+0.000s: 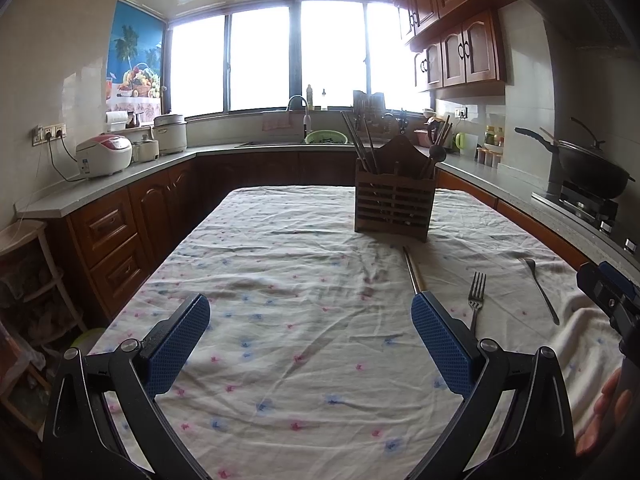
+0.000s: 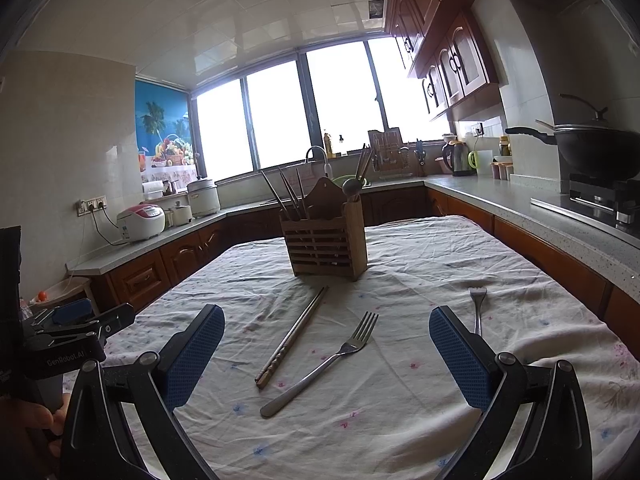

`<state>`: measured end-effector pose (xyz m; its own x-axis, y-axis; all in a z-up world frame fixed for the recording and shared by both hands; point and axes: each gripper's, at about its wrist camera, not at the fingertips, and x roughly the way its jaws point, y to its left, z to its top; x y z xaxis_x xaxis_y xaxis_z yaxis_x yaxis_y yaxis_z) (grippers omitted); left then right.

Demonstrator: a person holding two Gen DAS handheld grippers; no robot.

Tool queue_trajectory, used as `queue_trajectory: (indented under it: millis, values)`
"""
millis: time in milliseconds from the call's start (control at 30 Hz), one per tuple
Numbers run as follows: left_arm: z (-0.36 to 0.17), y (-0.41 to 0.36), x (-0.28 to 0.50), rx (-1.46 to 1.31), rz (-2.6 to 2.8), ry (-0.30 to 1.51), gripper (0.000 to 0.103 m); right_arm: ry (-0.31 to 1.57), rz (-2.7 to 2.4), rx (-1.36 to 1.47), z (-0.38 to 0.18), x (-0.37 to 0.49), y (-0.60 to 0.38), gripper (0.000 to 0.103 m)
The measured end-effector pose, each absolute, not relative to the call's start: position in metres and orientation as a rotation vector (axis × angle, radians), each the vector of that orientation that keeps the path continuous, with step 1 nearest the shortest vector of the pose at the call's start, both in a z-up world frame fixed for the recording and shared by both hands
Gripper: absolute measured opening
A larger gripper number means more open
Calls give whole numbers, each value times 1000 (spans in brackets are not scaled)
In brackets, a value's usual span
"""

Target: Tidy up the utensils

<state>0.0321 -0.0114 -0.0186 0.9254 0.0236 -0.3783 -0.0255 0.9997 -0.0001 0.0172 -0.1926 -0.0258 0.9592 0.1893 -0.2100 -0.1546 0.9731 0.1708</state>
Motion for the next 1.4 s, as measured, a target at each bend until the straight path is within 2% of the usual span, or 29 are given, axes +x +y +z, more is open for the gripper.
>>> queue_trajectory:
  millis: [1400]
  values:
    - [-12, -10, 40, -20, -4, 386, 103, 228, 180, 157, -19, 21, -190, 103]
